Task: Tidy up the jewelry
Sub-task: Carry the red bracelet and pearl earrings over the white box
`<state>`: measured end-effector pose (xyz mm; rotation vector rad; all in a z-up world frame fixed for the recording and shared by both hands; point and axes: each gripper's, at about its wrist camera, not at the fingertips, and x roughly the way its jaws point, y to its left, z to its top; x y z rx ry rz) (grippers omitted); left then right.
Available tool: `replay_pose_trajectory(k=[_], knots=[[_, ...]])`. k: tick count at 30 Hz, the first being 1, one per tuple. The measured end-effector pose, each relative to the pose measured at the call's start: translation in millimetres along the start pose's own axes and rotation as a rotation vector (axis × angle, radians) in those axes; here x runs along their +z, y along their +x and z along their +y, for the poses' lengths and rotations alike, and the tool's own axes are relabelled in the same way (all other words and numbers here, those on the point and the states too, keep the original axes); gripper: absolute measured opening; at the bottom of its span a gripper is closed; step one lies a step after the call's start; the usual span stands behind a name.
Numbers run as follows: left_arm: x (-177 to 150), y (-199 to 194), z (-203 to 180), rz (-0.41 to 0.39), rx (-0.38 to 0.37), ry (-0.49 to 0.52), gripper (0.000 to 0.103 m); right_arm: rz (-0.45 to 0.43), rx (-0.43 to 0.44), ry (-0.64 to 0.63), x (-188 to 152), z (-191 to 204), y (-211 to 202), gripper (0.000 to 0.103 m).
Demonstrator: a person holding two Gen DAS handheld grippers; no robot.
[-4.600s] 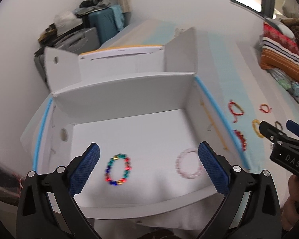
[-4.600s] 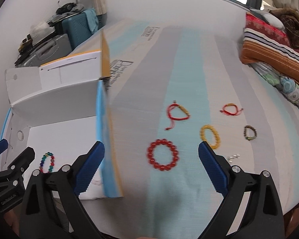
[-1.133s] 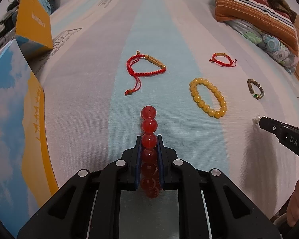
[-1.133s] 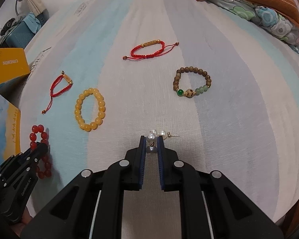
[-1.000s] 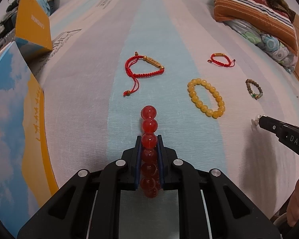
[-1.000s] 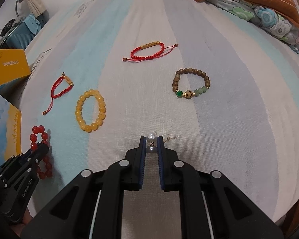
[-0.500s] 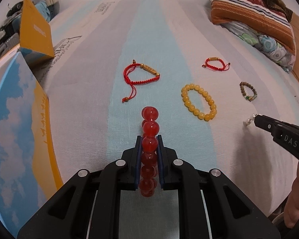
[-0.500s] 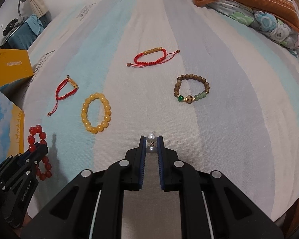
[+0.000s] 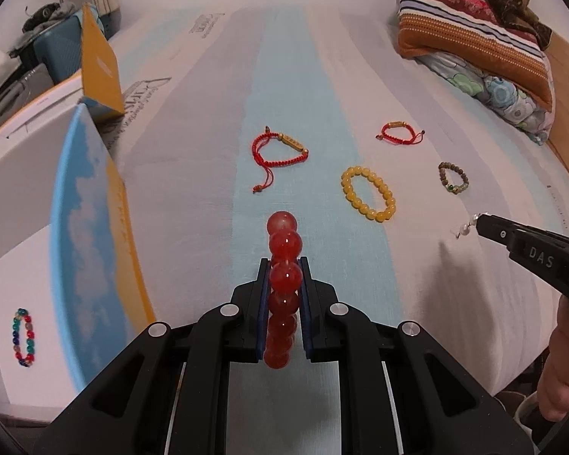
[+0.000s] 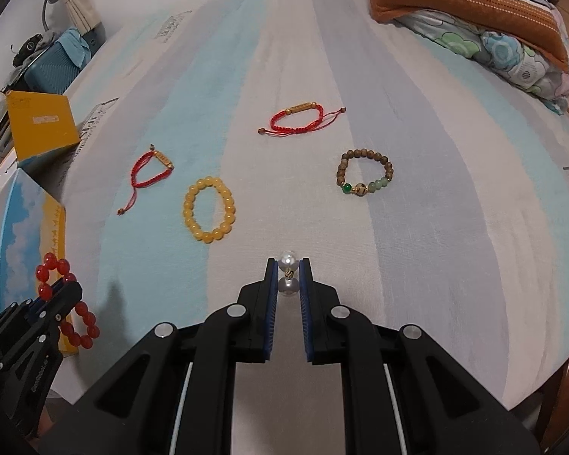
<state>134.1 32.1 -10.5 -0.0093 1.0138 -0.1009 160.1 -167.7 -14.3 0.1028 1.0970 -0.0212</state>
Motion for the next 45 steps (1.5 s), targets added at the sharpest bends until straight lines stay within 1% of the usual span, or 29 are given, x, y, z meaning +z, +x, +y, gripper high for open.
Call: replay_pose_trajectory(k=[14, 26, 33, 45], knots=[[4, -47, 0, -0.055, -0.013, 0.002, 0.013, -0.043, -0.013, -0.028, -6, 18, -41, 0.011], [6, -76, 9, -0.095, -0.006, -0.010, 0.013, -0.065, 0.016, -0.053, -4, 34, -64, 0.011], [7, -99, 28, -0.133, 0.004, -0.029, 0.013, -0.097, 0.032, -0.078, -3, 58, -83, 0.011], [0, -129, 74, -0.167, 0.031, -0.077, 0.013, -0.149, 0.072, -0.123, -8, 116, -107, 0.011]])
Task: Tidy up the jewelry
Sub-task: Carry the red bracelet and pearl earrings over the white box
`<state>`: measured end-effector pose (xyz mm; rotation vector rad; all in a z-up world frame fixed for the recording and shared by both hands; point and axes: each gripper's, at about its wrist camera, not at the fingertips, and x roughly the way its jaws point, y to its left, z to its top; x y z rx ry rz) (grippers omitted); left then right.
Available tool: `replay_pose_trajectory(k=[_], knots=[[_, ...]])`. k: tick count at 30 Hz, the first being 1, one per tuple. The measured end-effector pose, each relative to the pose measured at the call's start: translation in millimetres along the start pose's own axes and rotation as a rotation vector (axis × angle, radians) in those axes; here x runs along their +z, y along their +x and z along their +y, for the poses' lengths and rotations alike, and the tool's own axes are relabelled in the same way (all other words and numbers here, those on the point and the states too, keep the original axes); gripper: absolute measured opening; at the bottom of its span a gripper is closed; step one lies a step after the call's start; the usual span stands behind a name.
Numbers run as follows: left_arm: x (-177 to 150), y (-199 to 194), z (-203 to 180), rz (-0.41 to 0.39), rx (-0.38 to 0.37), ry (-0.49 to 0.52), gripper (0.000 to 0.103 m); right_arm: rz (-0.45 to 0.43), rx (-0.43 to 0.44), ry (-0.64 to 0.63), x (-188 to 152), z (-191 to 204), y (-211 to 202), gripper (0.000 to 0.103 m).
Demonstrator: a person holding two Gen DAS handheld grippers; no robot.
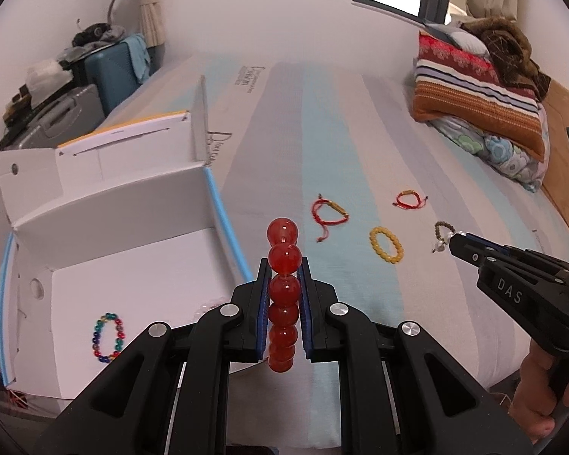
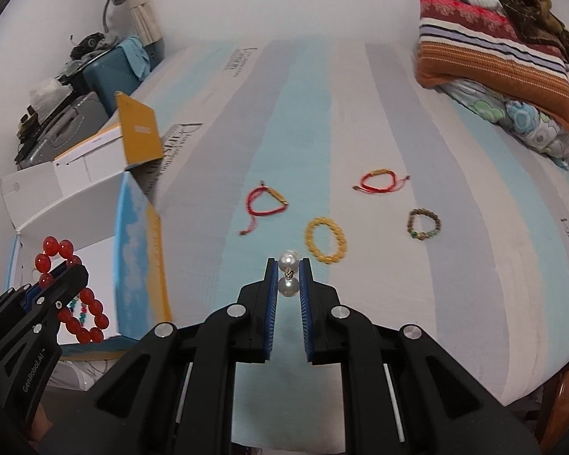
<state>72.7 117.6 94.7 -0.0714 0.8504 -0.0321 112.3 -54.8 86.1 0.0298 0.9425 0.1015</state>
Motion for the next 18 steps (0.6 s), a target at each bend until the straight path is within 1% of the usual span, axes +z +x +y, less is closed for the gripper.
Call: replay_pose_trajectory(k=[6, 11, 14, 18], knots=[[0, -12, 25, -0.014, 0.026, -0.021, 0.013, -0.032, 0.036, -0.041, 1, 33, -12, 0.011], [-5, -20, 50, -0.020, 0.052, -0.045, 0.013, -0.039, 0.067, -0.079, -2, 65, -17, 0.011], [-10, -22, 68, -0.016, 0.078, -0.058, 0.013, -0.043, 0.090, -0.116, -5, 90, -20, 0.011], [-19, -23, 93, -0.015, 0.140, -0.080, 0.013, -0.035, 0.104, -0.158, -8, 118, -18, 0.011]])
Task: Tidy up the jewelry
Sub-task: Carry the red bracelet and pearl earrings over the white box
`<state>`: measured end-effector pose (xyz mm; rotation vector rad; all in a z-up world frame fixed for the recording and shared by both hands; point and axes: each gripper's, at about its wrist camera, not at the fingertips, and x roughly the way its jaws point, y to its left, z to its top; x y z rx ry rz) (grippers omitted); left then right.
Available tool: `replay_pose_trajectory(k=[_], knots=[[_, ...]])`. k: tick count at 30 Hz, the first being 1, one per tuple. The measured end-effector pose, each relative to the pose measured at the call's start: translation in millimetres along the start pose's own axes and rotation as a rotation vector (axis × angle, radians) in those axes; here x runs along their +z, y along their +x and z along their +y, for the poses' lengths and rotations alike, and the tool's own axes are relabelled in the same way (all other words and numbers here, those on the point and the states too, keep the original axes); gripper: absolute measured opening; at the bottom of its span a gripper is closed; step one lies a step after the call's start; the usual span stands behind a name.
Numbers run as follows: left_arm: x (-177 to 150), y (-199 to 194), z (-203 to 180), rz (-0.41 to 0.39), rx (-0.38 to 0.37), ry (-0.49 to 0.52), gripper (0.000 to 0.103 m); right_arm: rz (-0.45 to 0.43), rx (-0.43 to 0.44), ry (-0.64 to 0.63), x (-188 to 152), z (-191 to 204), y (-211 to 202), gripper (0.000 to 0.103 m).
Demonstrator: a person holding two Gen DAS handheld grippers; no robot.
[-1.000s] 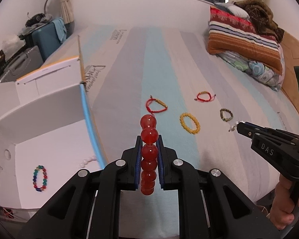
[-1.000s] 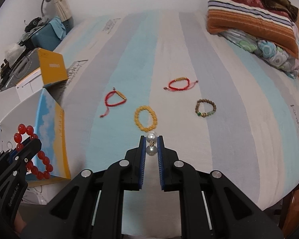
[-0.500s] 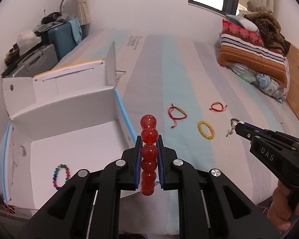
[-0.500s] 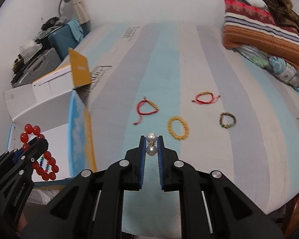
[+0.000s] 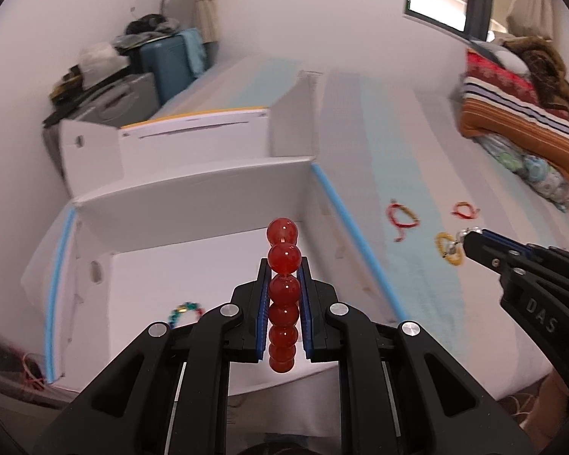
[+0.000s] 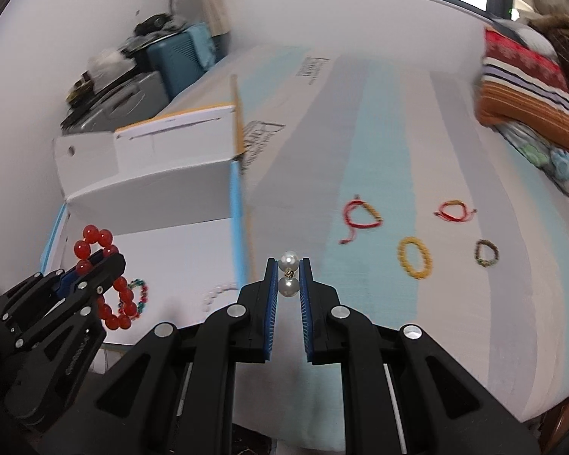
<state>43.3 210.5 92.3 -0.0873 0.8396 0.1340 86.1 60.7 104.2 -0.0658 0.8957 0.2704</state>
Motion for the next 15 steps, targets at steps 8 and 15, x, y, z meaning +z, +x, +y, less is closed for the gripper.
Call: replay_pose_trajectory(k=[8, 15], knots=[[-11, 5, 47, 0.021, 0.042, -0.064, 0.013, 0.020, 0.040, -0.073, 1, 55, 10, 0.011], [-22, 14, 76, 0.036, 0.070, -0.103, 0.013, 0.067, 0.064, -0.096, -6, 84, 33, 0.011]])
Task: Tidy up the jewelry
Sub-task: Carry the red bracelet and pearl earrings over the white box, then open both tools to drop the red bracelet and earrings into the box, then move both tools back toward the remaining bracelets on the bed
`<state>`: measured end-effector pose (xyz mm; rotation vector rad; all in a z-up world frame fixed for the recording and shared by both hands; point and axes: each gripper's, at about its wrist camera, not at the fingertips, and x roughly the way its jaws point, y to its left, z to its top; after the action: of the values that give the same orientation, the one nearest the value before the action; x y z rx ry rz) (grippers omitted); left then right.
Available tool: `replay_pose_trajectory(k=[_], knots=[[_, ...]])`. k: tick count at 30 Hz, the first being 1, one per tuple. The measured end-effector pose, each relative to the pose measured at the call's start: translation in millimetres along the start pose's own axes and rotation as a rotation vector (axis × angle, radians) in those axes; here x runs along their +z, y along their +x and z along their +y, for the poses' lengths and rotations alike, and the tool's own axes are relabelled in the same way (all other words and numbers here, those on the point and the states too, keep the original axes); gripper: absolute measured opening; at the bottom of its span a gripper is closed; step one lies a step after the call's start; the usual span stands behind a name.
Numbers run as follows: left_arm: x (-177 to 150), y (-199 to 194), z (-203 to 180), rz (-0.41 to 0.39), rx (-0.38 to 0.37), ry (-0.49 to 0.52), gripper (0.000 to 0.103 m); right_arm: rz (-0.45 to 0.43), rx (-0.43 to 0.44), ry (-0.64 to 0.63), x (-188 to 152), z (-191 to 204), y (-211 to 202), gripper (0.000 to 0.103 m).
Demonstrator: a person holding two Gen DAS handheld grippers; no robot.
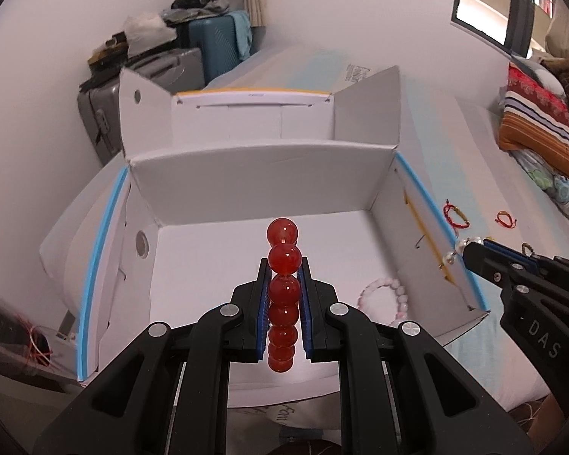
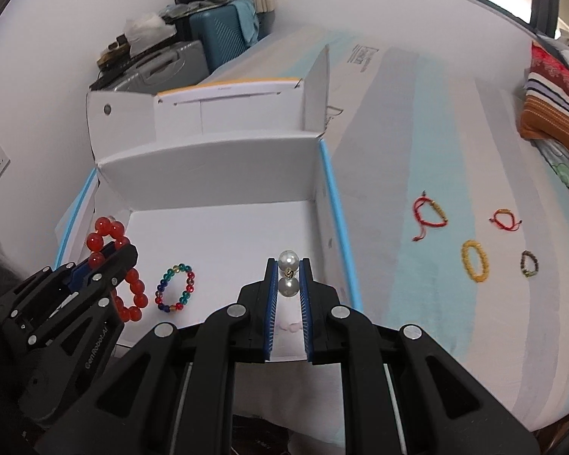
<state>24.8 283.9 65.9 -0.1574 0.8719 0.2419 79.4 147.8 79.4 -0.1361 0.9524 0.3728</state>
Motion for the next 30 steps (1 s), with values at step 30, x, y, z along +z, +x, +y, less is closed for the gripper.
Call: replay_pose_trajectory(k=[30], knots=[[-8, 26, 37, 0.059, 0.072, -0.076, 0.036, 0.070, 0.028, -0.018, -8, 31, 40, 0.050]])
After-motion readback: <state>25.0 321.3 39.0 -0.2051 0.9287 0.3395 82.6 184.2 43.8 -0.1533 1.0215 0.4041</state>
